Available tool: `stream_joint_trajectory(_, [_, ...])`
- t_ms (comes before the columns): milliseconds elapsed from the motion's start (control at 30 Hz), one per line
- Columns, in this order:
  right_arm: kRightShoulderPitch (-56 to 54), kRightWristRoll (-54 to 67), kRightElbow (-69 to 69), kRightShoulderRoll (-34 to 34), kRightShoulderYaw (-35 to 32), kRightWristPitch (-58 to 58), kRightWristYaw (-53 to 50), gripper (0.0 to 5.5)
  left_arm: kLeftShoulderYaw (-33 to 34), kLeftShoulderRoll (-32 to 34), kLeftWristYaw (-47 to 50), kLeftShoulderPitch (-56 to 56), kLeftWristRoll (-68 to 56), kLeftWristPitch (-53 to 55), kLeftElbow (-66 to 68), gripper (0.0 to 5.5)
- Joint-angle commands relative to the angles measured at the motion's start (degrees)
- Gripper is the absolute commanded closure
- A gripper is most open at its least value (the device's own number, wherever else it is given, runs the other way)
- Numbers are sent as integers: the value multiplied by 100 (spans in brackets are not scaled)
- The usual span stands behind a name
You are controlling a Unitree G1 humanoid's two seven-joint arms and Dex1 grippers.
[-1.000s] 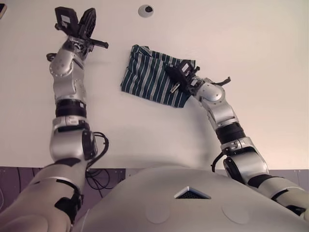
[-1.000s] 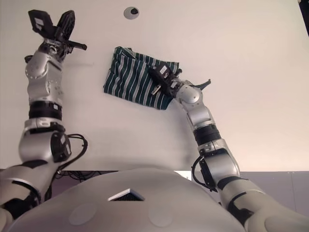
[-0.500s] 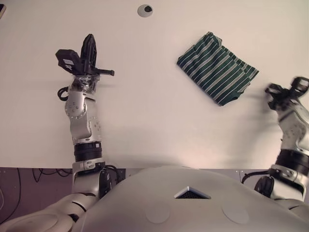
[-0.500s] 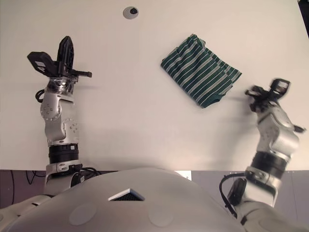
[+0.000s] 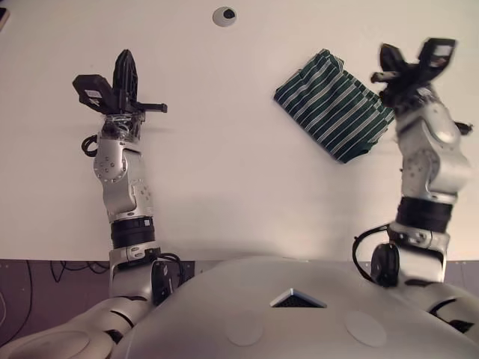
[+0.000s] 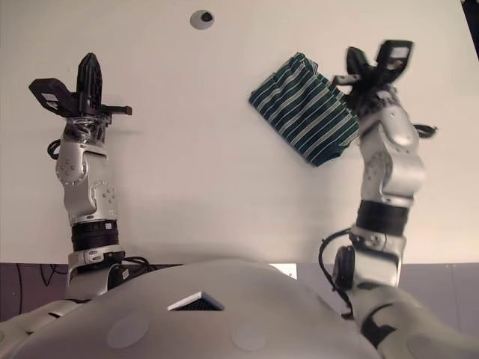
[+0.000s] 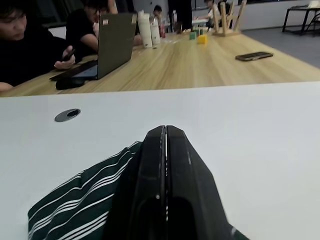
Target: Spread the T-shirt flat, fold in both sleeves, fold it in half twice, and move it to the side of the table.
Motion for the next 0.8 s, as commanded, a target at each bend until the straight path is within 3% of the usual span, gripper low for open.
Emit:
stream_joint_trajectory(33, [-852,-71,1740,454,292,159,-33,550,-57,8,-38,-7,-27,68,-59,548])
stream_joint_trajectory(167, [-694,192,2063,838,210,667,-185,550,-177,-17,-42,98,-34,222,-352,548])
stream_joint_trajectory(300, [-102,362,1472,919,19,1194,-433,550,-243,-27,22,228,-16,349,-598,548])
stream_joint_trajectory(467, [1655,673,-957,966,-1390,1488,-1477,550,-383,-32,66,348,85,503,-871,548])
stream_joint_trajectory(567, [2303,1080,-1639,1042,-2175,1893,-1860,550,-362,-22,111,328,73,530,-900,548])
stream_joint_trajectory(733, [2156,1026,-1078,294,-2437,1449,-1560,550,-313,-13,94,278,90,433,-717,548])
stream_joint_trajectory(800, [1995,1071,-793,164,-2255,1159,-1165,550,-295,6,63,219,86,400,-622,548])
